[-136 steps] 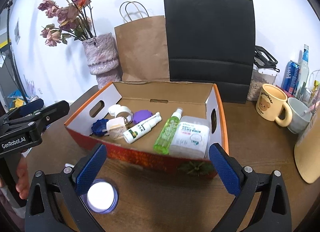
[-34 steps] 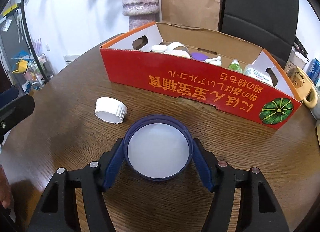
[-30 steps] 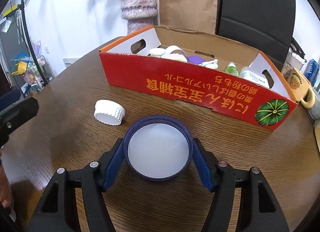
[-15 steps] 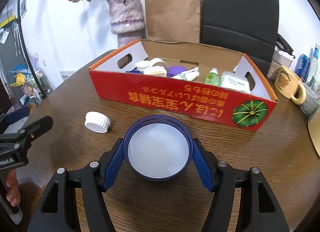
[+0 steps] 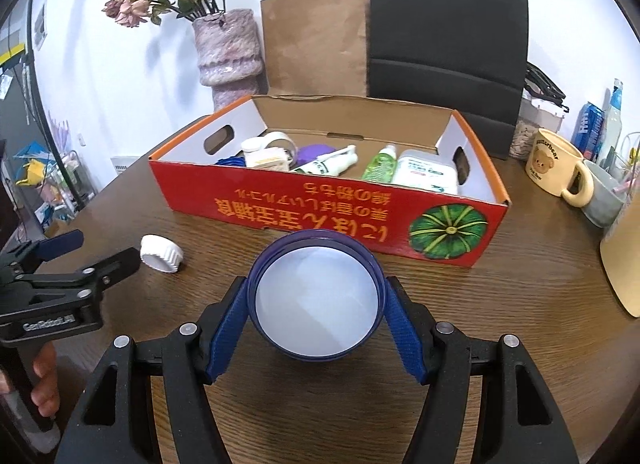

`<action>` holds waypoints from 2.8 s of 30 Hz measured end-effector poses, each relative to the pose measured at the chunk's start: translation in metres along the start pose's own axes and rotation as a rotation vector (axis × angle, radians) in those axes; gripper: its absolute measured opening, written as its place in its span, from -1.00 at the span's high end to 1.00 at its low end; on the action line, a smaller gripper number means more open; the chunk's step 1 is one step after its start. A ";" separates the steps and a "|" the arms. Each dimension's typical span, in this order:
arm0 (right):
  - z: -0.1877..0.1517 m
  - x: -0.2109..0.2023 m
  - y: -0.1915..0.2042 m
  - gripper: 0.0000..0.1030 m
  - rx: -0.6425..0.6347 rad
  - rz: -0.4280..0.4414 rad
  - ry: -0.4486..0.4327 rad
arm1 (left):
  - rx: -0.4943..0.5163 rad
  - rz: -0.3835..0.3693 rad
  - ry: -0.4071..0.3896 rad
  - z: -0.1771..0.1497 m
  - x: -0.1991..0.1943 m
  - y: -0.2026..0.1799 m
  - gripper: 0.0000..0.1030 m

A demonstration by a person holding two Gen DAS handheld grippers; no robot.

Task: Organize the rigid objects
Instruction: 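Grasp the white ribbed cap with the left tool while the right tool holds the lid, then carry the white cap and blue-rimmed lid over the box with both tools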

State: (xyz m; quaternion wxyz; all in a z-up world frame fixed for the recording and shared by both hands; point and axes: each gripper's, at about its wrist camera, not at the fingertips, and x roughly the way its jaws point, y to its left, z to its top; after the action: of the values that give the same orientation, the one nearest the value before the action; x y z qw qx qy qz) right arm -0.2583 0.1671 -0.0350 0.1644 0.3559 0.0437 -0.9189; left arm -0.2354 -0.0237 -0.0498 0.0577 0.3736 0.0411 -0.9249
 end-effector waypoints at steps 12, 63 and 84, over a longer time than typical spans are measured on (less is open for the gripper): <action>-0.001 0.001 -0.018 -0.38 0.006 -0.002 0.006 | 0.000 0.055 0.044 0.010 0.027 -0.025 -0.99; 0.033 -0.029 -0.006 -0.38 -0.022 -0.019 -0.205 | 0.008 -0.019 -0.192 0.055 -0.028 -0.045 0.29; 0.082 0.013 -0.014 -0.38 0.006 -0.039 -0.228 | -0.041 -0.026 -0.220 0.109 0.008 -0.046 0.29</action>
State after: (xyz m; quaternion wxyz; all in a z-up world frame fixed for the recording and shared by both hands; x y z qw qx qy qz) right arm -0.3241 0.1602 0.0171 0.1493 0.2488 0.0289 -0.9565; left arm -0.3228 0.0081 0.0244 0.0577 0.2679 0.0582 -0.9599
